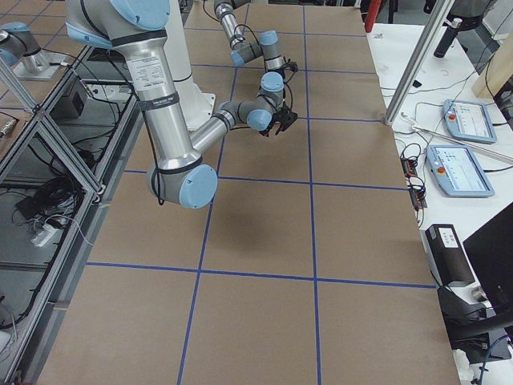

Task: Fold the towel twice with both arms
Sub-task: 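Grasp the towel's far end with the left gripper and straighten it, then grasp the towel strip's far end with the left gripper and straighten it, then release the towel and move the left gripper toward its near end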

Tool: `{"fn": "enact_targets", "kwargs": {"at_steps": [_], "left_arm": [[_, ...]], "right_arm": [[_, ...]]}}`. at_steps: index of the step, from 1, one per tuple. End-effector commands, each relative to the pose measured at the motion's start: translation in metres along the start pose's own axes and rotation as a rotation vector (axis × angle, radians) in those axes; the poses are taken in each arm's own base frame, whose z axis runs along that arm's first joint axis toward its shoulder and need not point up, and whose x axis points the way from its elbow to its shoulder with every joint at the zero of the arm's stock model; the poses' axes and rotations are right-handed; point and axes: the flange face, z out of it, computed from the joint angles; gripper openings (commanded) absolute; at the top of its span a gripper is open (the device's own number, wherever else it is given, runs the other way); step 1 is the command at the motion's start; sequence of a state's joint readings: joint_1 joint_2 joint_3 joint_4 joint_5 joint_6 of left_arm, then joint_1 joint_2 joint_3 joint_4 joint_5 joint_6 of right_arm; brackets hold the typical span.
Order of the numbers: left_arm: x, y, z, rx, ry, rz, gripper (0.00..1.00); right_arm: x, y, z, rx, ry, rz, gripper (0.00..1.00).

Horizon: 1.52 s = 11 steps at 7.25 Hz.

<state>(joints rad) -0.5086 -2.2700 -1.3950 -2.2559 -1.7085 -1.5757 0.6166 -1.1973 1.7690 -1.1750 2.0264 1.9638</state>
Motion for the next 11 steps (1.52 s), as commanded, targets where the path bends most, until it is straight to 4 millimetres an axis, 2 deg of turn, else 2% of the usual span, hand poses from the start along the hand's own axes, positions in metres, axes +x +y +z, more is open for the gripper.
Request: {"fn": "enact_targets", "kwargs": {"at_steps": [1, 2, 4, 5, 7, 8, 9, 10, 11], "left_arm": [[0.014, -0.029, 0.018, 0.032, 0.0, -0.014, 0.51], [0.015, -0.039, 0.013, 0.042, 0.006, -0.013, 1.0], [0.024, -0.039, -0.004, 0.0, 0.034, -0.01, 1.0], [0.021, -0.038, -0.005, -0.005, 0.035, -0.011, 1.0], [-0.002, -0.026, -0.024, -0.015, 0.048, -0.016, 1.0], [-0.027, -0.019, -0.039, -0.021, 0.049, -0.018, 0.92], [-0.043, -0.01, -0.05, -0.031, 0.051, -0.067, 0.79], [-0.06, 0.01, -0.056, -0.054, 0.044, -0.097, 0.72], [-0.076, 0.024, -0.08, -0.075, 0.056, -0.123, 0.66]], "right_arm": [[0.0, 0.0, 0.0, 0.0, 0.0, 0.001, 1.0], [0.001, -0.001, 0.001, 0.001, 0.002, 0.002, 1.0], [0.001, -0.001, 0.001, 0.001, 0.002, 0.002, 1.0], [0.001, -0.001, 0.001, 0.001, 0.002, 0.002, 1.0], [0.0, 0.0, 0.001, -0.001, 0.002, 0.002, 1.0], [0.001, 0.0, 0.001, -0.001, 0.002, 0.002, 1.0], [0.001, 0.0, 0.001, 0.0, 0.003, 0.003, 1.0], [-0.001, 0.003, -0.006, -0.004, -0.01, 0.006, 1.0], [0.0, 0.005, -0.003, 0.011, -0.013, 0.003, 1.0]]}}
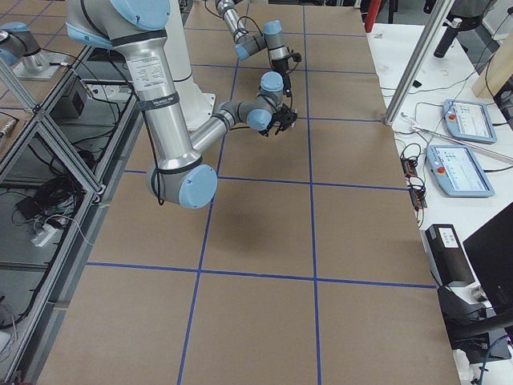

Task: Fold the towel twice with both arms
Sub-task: 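Release the towel and move the left gripper toward its near end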

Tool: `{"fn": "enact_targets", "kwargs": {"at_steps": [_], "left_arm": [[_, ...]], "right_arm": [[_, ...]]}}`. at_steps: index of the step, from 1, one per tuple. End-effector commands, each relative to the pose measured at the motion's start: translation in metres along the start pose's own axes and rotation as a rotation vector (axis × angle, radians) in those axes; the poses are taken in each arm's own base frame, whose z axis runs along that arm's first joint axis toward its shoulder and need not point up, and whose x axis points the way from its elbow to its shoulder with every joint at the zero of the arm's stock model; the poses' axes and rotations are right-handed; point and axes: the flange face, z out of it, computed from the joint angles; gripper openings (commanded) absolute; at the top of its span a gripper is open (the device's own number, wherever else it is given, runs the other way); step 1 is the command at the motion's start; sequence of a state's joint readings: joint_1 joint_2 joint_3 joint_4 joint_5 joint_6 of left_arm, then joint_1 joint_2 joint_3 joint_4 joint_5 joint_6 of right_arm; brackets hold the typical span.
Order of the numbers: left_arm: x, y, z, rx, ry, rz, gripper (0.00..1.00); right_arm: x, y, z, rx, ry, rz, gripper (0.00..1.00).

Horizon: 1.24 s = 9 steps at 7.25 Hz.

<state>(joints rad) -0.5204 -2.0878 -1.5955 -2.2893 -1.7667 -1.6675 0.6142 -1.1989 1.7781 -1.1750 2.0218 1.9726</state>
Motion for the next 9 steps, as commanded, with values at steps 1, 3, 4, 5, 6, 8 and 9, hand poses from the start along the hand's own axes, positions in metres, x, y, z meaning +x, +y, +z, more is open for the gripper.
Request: {"fn": "enact_targets", "kwargs": {"at_steps": [1, 3, 4, 5, 6, 8, 9], "left_arm": [[-0.026, 0.036, -0.031, -0.051, 0.014, -0.036, 0.6], [-0.028, 0.059, -0.024, -0.086, 0.004, -0.08, 0.53], [-0.027, 0.067, -0.023, -0.095, 0.005, -0.096, 0.5], [-0.03, 0.081, -0.018, -0.113, -0.004, -0.095, 0.5], [-0.033, 0.092, -0.013, -0.127, -0.013, -0.091, 0.5], [-0.043, 0.124, -0.001, -0.144, -0.034, -0.074, 0.5], [-0.045, 0.127, -0.001, -0.148, -0.037, -0.073, 0.5]], "right_arm": [[-0.004, 0.006, -0.001, 0.011, -0.016, -0.015, 1.0], [-0.002, 0.004, 0.001, 0.015, -0.013, -0.014, 1.0], [-0.003, 0.001, -0.002, 0.023, -0.019, -0.013, 1.0], [-0.003, -0.01, -0.007, 0.039, -0.024, -0.006, 1.0], [-0.004, -0.024, -0.016, 0.057, -0.033, -0.025, 1.0], [0.003, -0.034, -0.016, 0.07, -0.023, -0.036, 1.0], [0.004, -0.034, -0.015, 0.069, -0.021, -0.037, 1.0]]}}
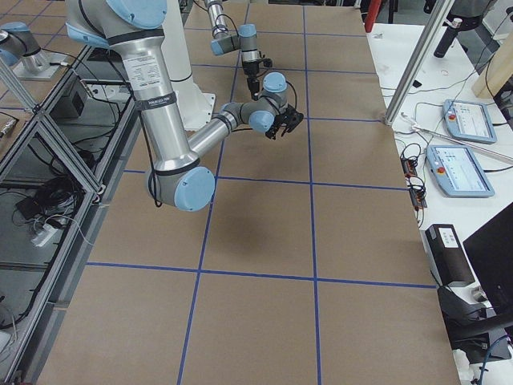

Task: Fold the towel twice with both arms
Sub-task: 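Release the towel and move the left gripper toward its near end, then lower the left gripper and pinch the strip's near end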

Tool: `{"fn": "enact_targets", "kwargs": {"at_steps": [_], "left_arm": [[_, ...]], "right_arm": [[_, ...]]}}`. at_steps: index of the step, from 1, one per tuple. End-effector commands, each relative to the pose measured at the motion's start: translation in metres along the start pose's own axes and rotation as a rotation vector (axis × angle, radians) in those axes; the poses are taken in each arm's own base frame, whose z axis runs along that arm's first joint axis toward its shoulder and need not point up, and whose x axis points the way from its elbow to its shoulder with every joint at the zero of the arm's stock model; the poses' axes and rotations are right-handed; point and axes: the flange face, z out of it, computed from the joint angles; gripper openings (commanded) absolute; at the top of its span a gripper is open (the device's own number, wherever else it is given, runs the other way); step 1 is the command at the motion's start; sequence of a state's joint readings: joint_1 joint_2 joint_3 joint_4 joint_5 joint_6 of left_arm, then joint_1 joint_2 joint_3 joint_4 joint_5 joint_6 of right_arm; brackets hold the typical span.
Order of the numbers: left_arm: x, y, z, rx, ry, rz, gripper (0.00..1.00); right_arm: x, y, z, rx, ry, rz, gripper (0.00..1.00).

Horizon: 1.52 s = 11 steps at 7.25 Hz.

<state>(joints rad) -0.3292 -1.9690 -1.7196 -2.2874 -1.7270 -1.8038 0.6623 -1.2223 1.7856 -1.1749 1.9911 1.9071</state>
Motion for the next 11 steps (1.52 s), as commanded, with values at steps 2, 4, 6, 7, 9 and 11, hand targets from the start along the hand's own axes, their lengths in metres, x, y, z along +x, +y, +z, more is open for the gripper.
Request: {"fn": "enact_targets", "kwargs": {"at_steps": [2, 4, 6, 7, 9, 11], "left_arm": [[-0.005, 0.017, 0.01, -0.018, -0.015, 0.008, 0.49], [-0.003, 0.017, 0.012, -0.019, -0.013, 0.01, 0.46], [-0.006, 0.016, 0.018, -0.016, -0.025, 0.009, 0.46], [-0.006, 0.017, 0.019, -0.016, -0.024, 0.01, 0.46], [-0.004, 0.017, 0.019, -0.016, -0.022, 0.011, 0.39], [-0.006, 0.016, 0.021, -0.015, -0.027, 0.008, 0.3]], "right_arm": [[0.004, -0.004, 0.001, 0.005, 0.007, 0.001, 1.0], [0.005, -0.005, 0.001, 0.006, 0.008, 0.001, 1.0], [0.006, -0.005, 0.0, 0.006, 0.008, 0.001, 1.0], [0.006, -0.005, 0.0, 0.007, 0.007, 0.002, 1.0], [0.006, -0.004, 0.0, 0.005, 0.007, 0.001, 1.0], [0.004, -0.004, -0.002, 0.005, 0.003, 0.0, 1.0]]}}
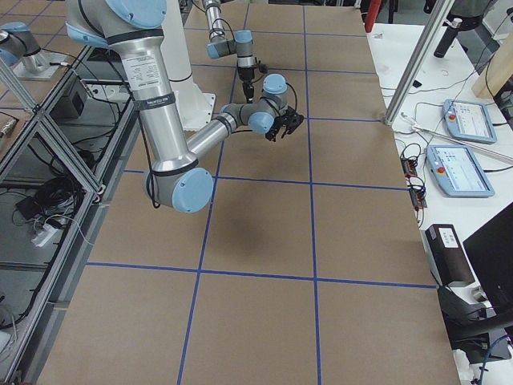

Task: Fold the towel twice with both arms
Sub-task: 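Lower the left gripper and pinch the strip's near end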

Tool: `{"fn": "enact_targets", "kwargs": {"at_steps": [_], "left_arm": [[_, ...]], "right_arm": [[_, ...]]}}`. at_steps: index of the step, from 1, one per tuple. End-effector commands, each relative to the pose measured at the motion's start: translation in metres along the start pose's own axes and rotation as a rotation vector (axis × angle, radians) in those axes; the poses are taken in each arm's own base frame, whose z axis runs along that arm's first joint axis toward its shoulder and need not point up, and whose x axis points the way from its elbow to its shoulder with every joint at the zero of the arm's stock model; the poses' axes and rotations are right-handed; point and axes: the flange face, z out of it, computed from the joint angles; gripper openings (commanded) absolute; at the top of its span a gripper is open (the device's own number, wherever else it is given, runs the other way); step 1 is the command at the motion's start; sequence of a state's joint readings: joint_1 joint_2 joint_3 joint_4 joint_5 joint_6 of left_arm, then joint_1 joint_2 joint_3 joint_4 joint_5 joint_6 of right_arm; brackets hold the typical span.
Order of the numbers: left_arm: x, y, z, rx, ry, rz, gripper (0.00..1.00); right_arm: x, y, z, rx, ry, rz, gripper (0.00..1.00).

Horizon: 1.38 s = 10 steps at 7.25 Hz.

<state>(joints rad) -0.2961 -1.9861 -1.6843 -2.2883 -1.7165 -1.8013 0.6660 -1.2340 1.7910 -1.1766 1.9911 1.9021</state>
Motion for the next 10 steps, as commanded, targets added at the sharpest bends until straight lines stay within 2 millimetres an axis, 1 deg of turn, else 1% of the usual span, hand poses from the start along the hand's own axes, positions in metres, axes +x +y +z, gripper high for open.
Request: {"fn": "enact_targets", "kwargs": {"at_steps": [1, 3, 5, 8, 9, 10], "left_arm": [[-0.001, 0.002, 0.003, 0.001, -0.005, 0.0, 0.3], [0.004, 0.003, 0.005, 0.0, 0.002, 0.001, 0.3], [0.011, 0.004, 0.003, 0.0, 0.013, 0.002, 0.0], [0.013, 0.001, 0.0, 0.002, 0.017, 0.001, 0.0], [0.021, 0.003, -0.006, -0.001, 0.036, -0.005, 0.0], [0.025, 0.005, -0.008, -0.003, 0.044, -0.011, 0.0]], "right_arm": [[-0.001, 0.0, -0.001, 0.0, -0.002, 0.0, 1.0], [-0.001, 0.0, -0.001, 0.0, -0.002, 0.0, 1.0], [0.0, -0.001, 0.0, 0.001, 0.001, 0.001, 1.0], [0.0, -0.001, 0.0, 0.001, 0.001, 0.001, 1.0], [0.002, -0.001, 0.001, 0.001, 0.004, 0.002, 1.0], [0.002, -0.002, 0.001, 0.003, 0.005, 0.003, 1.0]]}}
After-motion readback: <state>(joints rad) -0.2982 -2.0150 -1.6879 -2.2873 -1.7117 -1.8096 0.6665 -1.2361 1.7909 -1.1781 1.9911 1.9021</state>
